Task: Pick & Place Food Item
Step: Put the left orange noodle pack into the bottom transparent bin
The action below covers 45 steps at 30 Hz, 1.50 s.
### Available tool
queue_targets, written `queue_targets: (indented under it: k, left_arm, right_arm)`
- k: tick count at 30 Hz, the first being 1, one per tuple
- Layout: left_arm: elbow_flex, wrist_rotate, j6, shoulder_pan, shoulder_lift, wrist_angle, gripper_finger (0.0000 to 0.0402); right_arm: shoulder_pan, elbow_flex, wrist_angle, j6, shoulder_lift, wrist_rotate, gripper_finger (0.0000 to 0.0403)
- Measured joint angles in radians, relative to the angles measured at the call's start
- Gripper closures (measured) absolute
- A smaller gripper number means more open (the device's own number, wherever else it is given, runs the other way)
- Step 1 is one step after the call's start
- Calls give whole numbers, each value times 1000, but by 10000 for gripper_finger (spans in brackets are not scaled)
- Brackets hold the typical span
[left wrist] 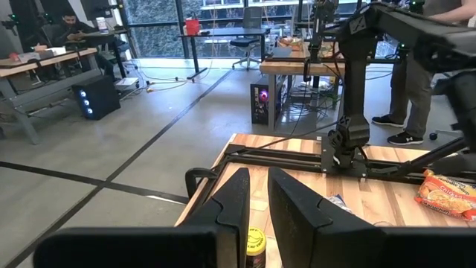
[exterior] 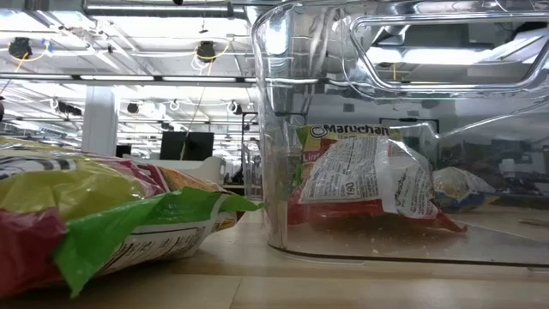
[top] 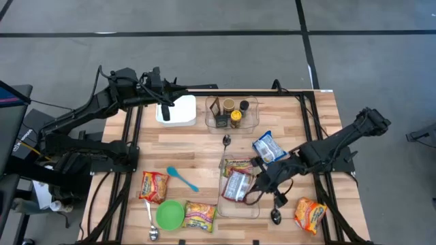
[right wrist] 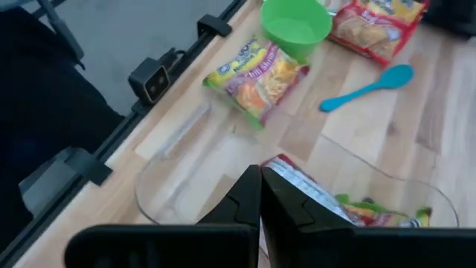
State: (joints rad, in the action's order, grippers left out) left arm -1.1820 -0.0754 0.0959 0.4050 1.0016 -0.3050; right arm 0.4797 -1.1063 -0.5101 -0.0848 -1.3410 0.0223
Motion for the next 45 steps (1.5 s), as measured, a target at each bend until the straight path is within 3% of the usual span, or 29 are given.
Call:
queue_targets:
  k: [10,19,32,40,45]
  left_arm:
    - [0,0,0,0,0,0,358]
    - [0,0,0,0,0,0,358]
    - [0,0,-7,0,0,133,358]
    - [0,0,-360,-2,0,178,358]
    - [0,-3,-343,-9,0,71,358]
  right_arm:
    - [-25,348,219,85,292,0,403]
    - [-54,506,265,85,481,3,403]
    - [-92,563,286,122,484,4,403]
    - [-97,563,287,70,485,5,403]
    - [-97,563,287,59,485,5,403]
